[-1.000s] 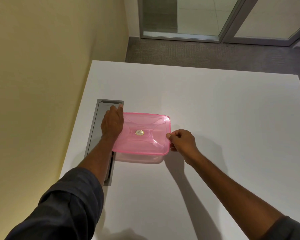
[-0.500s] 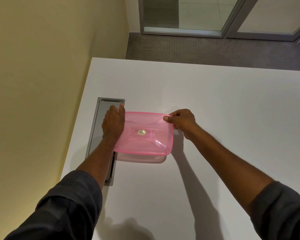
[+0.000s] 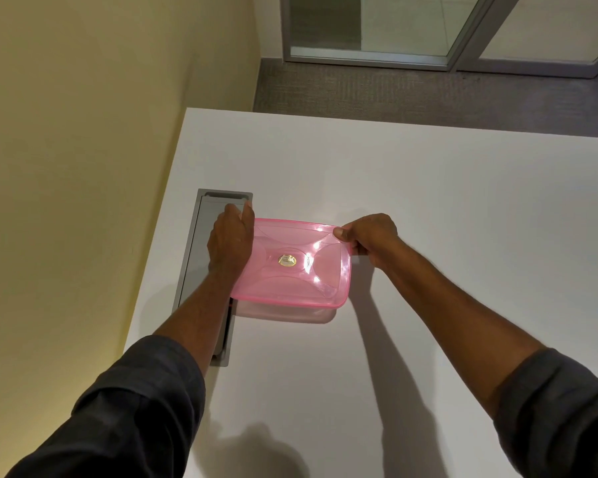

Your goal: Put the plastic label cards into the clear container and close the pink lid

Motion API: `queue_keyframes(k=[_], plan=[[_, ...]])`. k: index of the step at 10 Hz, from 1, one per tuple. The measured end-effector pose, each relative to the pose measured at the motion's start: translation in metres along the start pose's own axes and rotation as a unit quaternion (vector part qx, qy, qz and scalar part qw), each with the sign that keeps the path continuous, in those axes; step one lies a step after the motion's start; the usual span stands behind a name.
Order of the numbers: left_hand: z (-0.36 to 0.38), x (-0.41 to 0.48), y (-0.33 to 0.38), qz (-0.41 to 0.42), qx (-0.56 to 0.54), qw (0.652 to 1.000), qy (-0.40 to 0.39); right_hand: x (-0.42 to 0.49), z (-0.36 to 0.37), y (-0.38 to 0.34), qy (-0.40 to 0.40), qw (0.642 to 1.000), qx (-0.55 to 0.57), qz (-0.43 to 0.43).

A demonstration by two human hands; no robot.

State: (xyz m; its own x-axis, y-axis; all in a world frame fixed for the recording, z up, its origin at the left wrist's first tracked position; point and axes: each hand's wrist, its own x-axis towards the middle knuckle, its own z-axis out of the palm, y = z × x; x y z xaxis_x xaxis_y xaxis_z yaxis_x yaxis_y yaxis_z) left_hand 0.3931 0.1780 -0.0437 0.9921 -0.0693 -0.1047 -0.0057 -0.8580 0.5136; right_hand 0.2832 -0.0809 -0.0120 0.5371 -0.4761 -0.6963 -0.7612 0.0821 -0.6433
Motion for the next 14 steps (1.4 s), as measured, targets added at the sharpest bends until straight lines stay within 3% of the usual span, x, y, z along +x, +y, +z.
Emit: queue_keyframes(k=[1, 2, 3, 4, 5, 7, 9, 12, 14], plan=[[-0.005, -0.006, 0.005, 0.013, 0.002, 1.0, 0.025, -0.014, 0.007, 0.004, 0.041, 0.998, -0.029, -0.05], [-0.011, -0.019, 0.007, 0.072, 0.018, 0.995, 0.073, -0.034, 0.019, 0.016, 0.096, 0.972, -0.15, -0.151], [-0.011, -0.049, -0.006, 0.217, 0.081, 0.972, 0.032, -0.056, 0.047, 0.045, 0.135, 0.867, -0.349, -0.328], [-0.013, -0.065, -0.02, 0.281, 0.11, 0.953, -0.041, -0.062, 0.061, 0.062, 0.129, 0.828, -0.415, -0.354], [-0.015, -0.069, -0.027, 0.29, 0.135, 0.944, -0.076, -0.061, 0.068, 0.076, 0.149, 0.809, -0.437, -0.363], [-0.006, -0.069, -0.04, 0.302, 0.084, 0.949, -0.038, -0.051, 0.071, 0.083, 0.163, 0.798, -0.414, -0.407], [-0.007, -0.07, -0.04, 0.303, 0.103, 0.946, -0.047, -0.055, 0.071, 0.079, 0.161, 0.798, -0.427, -0.394], [-0.025, -0.078, -0.021, 0.271, 0.203, 0.936, -0.095, -0.072, 0.057, 0.067, 0.086, 0.815, -0.44, -0.367], [-0.029, -0.112, 0.006, 0.261, 0.18, 0.947, -0.047, -0.095, 0.005, 0.084, 0.121, 0.799, -0.451, -0.38]])
